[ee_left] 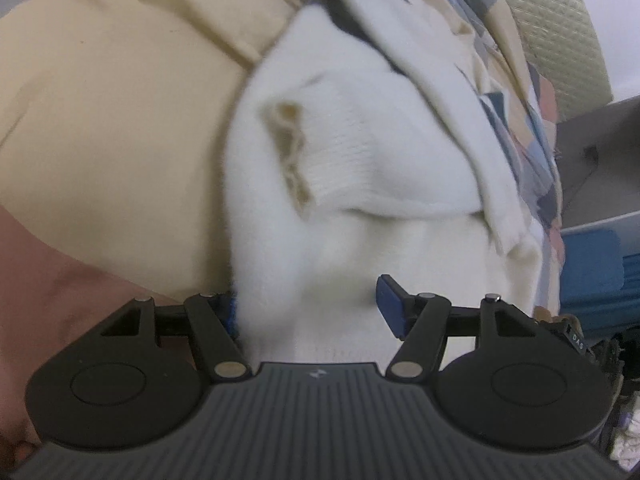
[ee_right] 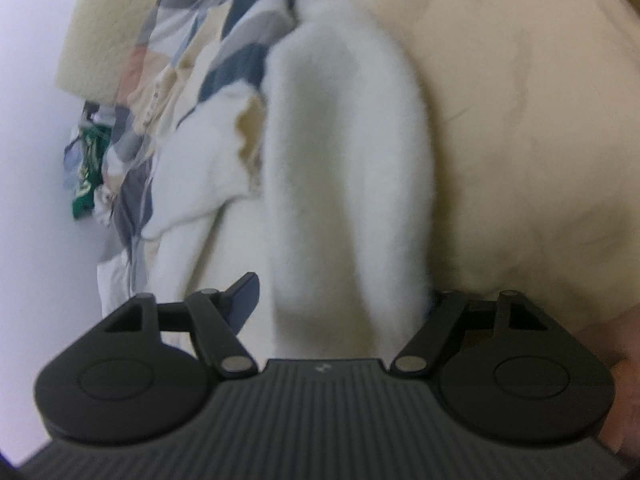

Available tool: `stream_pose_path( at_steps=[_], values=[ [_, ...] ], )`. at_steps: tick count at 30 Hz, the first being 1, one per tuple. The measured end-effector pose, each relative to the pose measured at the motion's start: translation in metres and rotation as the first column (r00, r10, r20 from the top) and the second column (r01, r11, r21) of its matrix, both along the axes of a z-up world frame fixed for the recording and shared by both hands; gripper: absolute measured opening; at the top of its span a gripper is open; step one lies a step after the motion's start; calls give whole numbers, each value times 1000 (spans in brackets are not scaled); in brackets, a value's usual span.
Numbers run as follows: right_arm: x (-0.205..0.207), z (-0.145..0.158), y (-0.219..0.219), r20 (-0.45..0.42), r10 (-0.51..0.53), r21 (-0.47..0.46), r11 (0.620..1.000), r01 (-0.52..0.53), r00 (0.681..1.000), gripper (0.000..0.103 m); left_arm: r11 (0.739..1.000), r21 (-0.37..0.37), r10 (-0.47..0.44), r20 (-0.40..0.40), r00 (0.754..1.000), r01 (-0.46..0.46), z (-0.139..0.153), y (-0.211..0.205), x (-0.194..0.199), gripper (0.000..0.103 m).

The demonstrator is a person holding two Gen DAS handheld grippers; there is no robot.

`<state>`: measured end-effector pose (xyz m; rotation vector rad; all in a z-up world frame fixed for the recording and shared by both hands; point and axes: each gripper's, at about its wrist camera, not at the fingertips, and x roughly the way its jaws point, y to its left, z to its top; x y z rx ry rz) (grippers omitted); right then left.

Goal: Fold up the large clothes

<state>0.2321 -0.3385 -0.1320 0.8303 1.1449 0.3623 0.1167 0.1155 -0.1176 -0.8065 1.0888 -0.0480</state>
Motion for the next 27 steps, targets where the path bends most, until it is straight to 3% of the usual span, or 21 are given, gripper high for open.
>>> stream_pose_path(
  at_steps=[5,10,12,15,16,17,19,20,21,23,27],
  values=[
    [-10,13,1,112,42,181,982,-62,993,76,992,-129,8,72,997,1,6,1,-5,69],
    [-19,27,-5,215,27,297,951,-91,976,76,993,-117,-30,24,999,32,-1,-7,1,69],
    [-17,24,-5,189,32,259,962,-81,982,76,994,-103,-41,4,999,41,-5,-10,4,69],
    [-8,6,2,70,33,152,987,-44,997,75,996,-82,-45,1,999,45,-7,-15,9,67],
    [-5,-1,3,33,24,131,991,-28,999,74,996,-70,-47,4,999,47,-7,-17,10,62],
    [-2,-7,5,4,17,114,993,-17,1000,64,997,-55,-50,6,999,50,-6,-19,10,58],
    [-3,-13,8,-7,16,93,996,-15,1000,48,998,-30,-50,7,999,50,-6,-20,9,32],
    [-3,-12,11,7,32,88,996,-33,999,34,998,-37,-42,19,999,42,-4,-18,6,26],
    [-5,-9,13,25,42,84,995,-44,999,27,998,-52,-32,37,999,34,-1,-14,4,21],
    [-11,1,9,83,47,96,994,-55,995,22,997,-72,-17,86,996,23,11,-10,-1,19],
    [-21,20,-12,154,6,220,975,-40,988,18,990,-142,19,197,980,10,46,6,-14,16]
  ],
)
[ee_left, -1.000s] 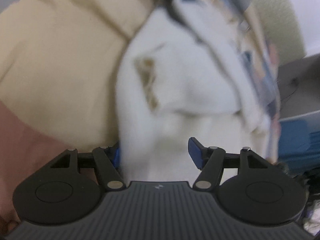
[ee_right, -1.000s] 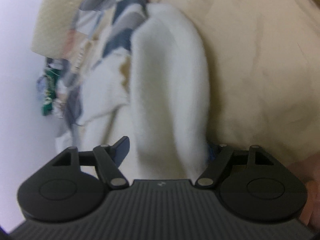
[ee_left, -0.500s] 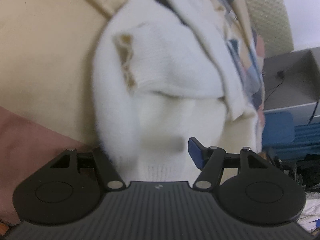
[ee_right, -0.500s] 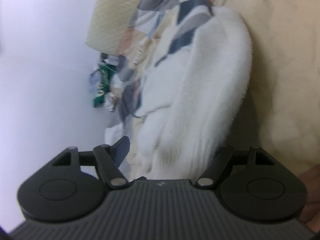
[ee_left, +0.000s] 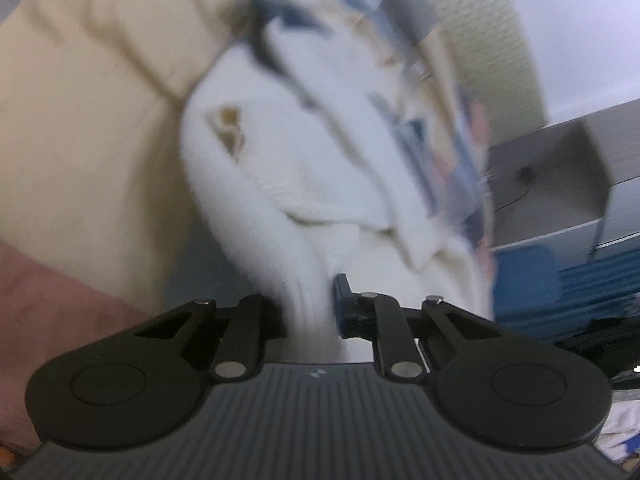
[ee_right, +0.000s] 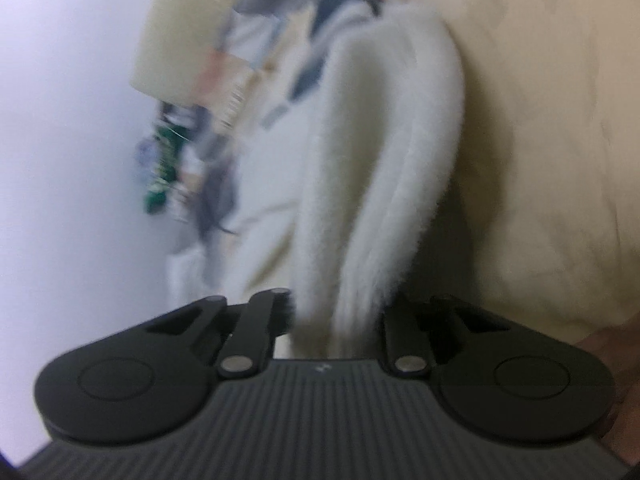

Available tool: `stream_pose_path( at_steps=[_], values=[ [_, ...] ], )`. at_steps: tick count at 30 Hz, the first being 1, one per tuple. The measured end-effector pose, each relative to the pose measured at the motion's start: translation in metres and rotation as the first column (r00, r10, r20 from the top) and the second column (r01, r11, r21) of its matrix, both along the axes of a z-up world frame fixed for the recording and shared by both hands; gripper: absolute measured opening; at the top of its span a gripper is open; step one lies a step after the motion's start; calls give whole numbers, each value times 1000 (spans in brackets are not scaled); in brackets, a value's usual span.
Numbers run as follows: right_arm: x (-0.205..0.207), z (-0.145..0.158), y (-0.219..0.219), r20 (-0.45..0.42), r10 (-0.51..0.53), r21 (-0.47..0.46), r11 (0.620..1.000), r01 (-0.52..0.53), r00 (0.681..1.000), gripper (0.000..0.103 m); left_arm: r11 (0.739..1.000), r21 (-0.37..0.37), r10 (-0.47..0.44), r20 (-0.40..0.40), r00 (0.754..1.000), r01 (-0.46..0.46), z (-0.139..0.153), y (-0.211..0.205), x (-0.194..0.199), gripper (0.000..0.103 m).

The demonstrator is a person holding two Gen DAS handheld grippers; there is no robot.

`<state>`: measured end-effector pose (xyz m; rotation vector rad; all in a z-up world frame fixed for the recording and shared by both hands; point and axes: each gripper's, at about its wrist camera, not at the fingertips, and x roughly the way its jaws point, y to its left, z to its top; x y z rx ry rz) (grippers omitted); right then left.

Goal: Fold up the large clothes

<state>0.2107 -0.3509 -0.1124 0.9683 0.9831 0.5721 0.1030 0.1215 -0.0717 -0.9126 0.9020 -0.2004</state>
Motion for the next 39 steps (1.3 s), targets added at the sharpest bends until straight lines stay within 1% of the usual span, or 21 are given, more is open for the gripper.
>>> stream_pose_path(
  at_steps=[1,2,6,8,10,11,15,16,18,20,22,24,26,29,31,34,37,39],
  values=[
    [-3,7,-5,27,-10,28,1000,10,1000,17,1000,-7,3,26,1000,-3,9,4,-3,15],
    [-7,17,-11,75,-16,52,999,12,997,17,1000,-19,11,50,999,-10,19,9,-6,14],
    [-16,46,-24,170,-2,122,992,-19,985,15,998,-63,19,145,989,-10,56,24,-19,12],
    [-21,57,-26,202,0,143,989,-29,979,15,997,-72,11,187,982,3,75,27,-26,11],
    [-30,70,-29,226,3,161,986,-41,974,15,997,-79,5,212,977,12,93,29,-33,10],
    [-36,77,-31,241,6,165,985,-48,970,15,996,-83,5,223,975,14,101,30,-40,8],
    [-62,99,-44,288,-4,198,979,-56,958,15,994,-103,-11,278,961,41,127,33,-71,8],
    [-68,105,-43,310,-1,201,977,-65,951,15,994,-92,-22,293,956,52,131,32,-81,8],
    [-81,114,-43,335,18,193,977,-87,942,15,995,-83,-33,280,959,59,133,28,-95,8],
    [-91,118,-39,325,33,159,983,-89,945,15,992,-108,-25,277,961,57,130,30,-112,8],
    [-100,117,-37,321,42,157,983,-97,946,15,990,-131,-15,276,961,53,128,30,-129,8],
    [-115,117,-44,318,37,168,981,-94,947,15,987,-149,-14,291,957,60,128,30,-145,8],
    [-133,119,-53,316,27,179,980,-88,948,15,986,-147,-30,322,946,81,132,29,-164,8],
    [-151,135,-56,357,34,155,983,-95,933,16,984,-150,-44,342,938,101,136,25,-179,8],
    [-153,142,-55,364,37,138,986,-93,931,16,984,-144,-49,341,939,104,137,22,-181,8],
    [-137,147,-55,343,29,112,991,-72,939,16,988,-133,-33,344,938,83,135,22,-167,8],
    [-100,151,-53,287,3,136,990,-44,958,18,993,-108,-14,360,933,56,143,20,-130,8],
    [-74,155,-50,270,-2,128,991,-34,963,19,997,-69,-5,369,929,33,151,21,-96,8]
  ],
)
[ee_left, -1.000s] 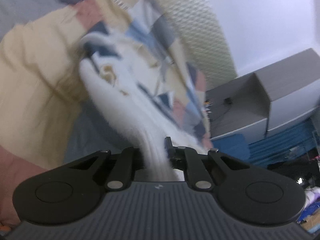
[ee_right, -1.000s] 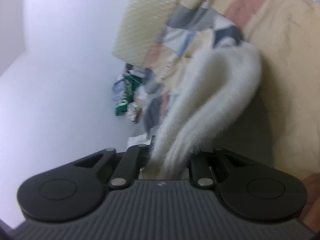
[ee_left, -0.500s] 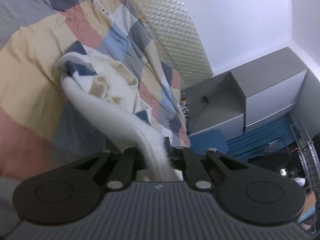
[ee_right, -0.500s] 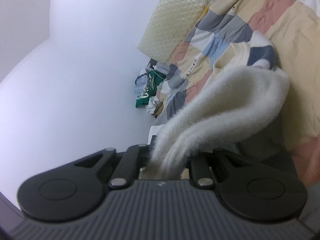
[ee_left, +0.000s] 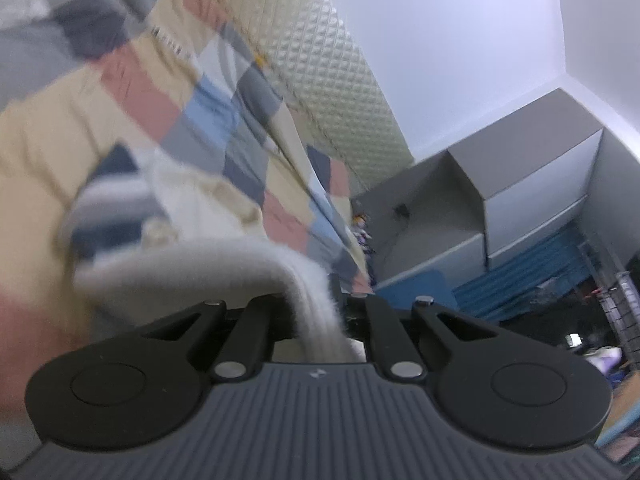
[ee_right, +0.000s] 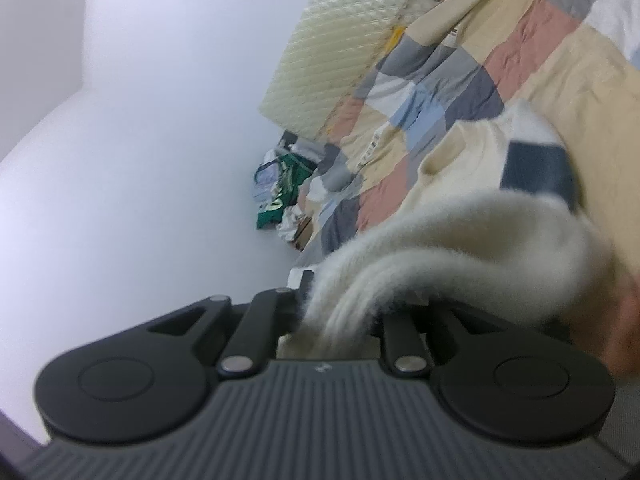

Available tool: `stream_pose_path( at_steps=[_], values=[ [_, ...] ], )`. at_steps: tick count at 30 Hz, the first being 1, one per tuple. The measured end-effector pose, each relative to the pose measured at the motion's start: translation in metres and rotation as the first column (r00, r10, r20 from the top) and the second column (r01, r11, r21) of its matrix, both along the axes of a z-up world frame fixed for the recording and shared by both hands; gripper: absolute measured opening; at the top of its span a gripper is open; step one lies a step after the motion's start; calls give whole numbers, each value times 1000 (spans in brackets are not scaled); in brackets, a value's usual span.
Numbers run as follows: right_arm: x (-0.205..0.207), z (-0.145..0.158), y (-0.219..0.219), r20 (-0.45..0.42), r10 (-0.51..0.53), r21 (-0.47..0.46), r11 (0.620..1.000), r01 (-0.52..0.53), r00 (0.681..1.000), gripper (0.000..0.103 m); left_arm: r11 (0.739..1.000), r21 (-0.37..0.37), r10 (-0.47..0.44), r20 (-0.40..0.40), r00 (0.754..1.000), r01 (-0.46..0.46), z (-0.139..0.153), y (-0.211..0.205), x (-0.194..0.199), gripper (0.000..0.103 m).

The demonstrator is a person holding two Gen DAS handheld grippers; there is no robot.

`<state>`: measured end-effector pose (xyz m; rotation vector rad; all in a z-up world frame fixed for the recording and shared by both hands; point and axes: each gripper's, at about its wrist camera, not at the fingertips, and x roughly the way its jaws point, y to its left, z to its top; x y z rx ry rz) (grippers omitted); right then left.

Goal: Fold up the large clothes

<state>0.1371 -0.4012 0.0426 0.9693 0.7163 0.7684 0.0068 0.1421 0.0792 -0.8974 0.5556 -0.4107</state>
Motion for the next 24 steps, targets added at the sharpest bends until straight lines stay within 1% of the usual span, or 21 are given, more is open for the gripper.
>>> stream_pose_path(
  at_steps=[3,6,8,10,13,15,16,18,20,22,24],
  values=[
    [54,2,7,-74,-40,2,999,40,996,19,997,56,49,8,999,-49,10,1,62,8],
    [111,0,15,-117,-72,-17,997,71,990,19,989,110,95,5,996,-95,10,-1,122,8],
    [146,-4,22,-142,-101,-53,994,94,985,19,975,189,119,3,993,-118,8,-6,163,8],
    [182,-18,30,-170,-125,-72,991,114,977,19,953,271,134,10,991,-132,-1,-12,204,8],
    [225,-48,36,-225,-166,-74,985,153,960,19,940,313,156,-35,987,-138,-29,-16,260,8],
    [253,-74,40,-264,-179,-80,983,164,948,19,921,362,171,-48,984,-142,-54,-18,295,8],
    [266,-91,43,-280,-176,-76,984,161,944,19,917,374,178,-65,982,-141,-69,-17,311,8],
    [284,-117,47,-304,-178,-82,984,161,936,19,918,373,186,-108,977,-134,-100,-14,338,8],
    [297,-143,51,-328,-185,-83,982,167,926,19,919,373,193,-138,971,-130,-128,-8,355,8],
    [305,-163,54,-336,-180,-81,983,162,924,19,920,374,190,-163,968,-117,-153,-4,371,8],
    [310,-170,55,-343,-172,-81,985,154,924,19,917,388,177,-188,966,-93,-171,-3,381,8]
  ],
)
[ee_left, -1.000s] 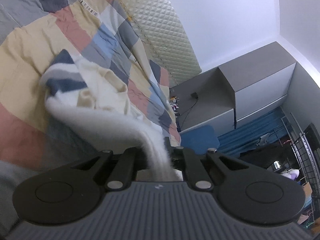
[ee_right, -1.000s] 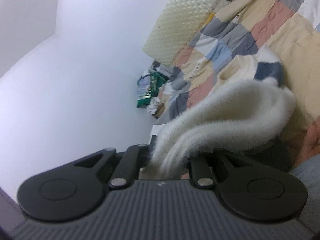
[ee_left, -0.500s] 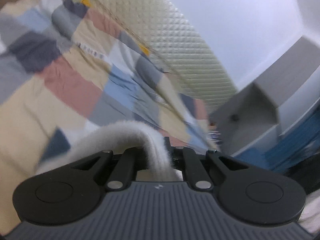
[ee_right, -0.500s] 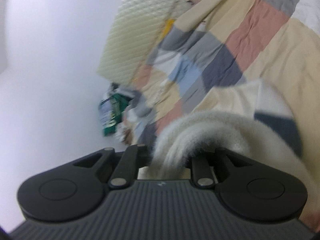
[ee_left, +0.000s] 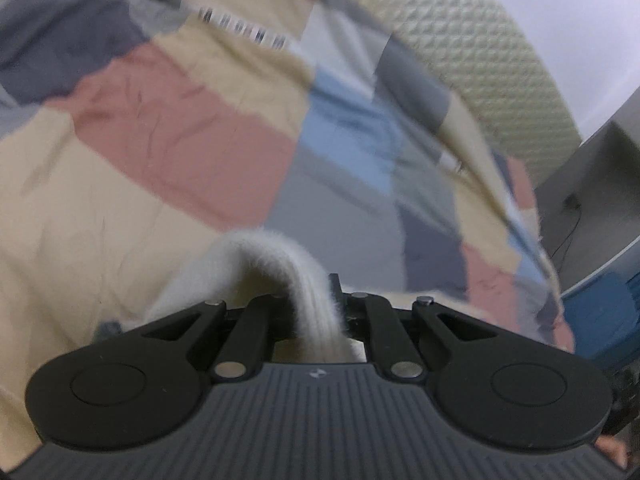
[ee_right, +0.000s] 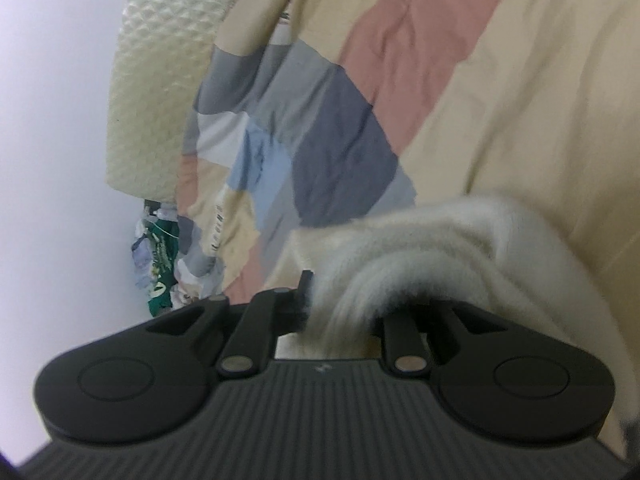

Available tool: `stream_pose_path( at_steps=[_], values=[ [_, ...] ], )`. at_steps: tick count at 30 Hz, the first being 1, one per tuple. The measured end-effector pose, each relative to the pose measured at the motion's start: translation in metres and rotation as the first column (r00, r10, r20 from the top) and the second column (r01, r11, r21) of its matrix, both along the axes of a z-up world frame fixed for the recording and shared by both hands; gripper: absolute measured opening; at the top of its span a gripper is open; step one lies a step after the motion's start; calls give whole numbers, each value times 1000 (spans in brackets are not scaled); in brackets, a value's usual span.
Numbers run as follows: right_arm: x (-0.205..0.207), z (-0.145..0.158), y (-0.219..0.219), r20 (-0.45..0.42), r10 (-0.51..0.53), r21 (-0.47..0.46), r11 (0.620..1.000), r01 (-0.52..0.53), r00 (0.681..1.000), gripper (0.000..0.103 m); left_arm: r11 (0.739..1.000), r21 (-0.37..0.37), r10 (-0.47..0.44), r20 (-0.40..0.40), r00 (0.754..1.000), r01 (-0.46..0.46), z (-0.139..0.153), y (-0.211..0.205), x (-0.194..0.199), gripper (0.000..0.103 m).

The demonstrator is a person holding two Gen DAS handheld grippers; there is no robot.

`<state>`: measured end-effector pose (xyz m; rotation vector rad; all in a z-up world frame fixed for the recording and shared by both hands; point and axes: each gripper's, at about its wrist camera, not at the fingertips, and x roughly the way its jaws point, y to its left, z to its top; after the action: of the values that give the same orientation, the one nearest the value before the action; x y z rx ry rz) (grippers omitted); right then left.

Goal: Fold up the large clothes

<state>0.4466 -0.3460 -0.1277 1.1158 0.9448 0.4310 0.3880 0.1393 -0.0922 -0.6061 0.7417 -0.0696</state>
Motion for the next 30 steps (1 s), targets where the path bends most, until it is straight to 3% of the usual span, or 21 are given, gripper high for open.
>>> stream_pose_path(
  at_steps=[3,5,7,8,9,11,16,21,24,26,30],
  values=[
    [0,-1,0,7,10,13,1000,-10,1000,20,999,-33,-7,-1,1000,7,-9,4,-1,9],
    [-4,4,0,26,23,7,1000,-23,999,27,998,-54,-30,-1,1000,30,-5,6,-6,16],
    [-11,13,4,59,43,-2,999,-43,997,43,997,-45,-67,-8,998,66,5,3,-18,59],
    [-16,19,5,83,57,-6,998,-57,995,55,997,-32,-76,3,997,76,13,1,-28,64],
    [-22,26,6,107,66,-7,998,-66,992,65,997,-17,-80,21,997,81,20,-1,-40,64],
    [-35,43,8,166,84,-15,996,-83,983,71,994,28,-105,40,994,104,35,-7,-66,64],
    [-77,73,0,287,103,-83,993,-83,952,72,992,106,-73,49,996,68,57,-11,-119,64],
    [-109,89,-6,362,112,-247,969,-21,925,72,968,250,-18,16,1000,14,56,-12,-148,64],
    [-108,92,-1,387,143,-384,923,18,911,72,960,279,24,-15,1000,-19,42,-5,-147,64],
    [-104,87,9,390,189,-495,868,33,901,71,959,282,51,-40,998,-38,29,-1,-143,64],
    [-93,73,27,381,265,-624,781,34,886,70,960,268,96,-47,994,-80,16,6,-136,64]
  ],
)
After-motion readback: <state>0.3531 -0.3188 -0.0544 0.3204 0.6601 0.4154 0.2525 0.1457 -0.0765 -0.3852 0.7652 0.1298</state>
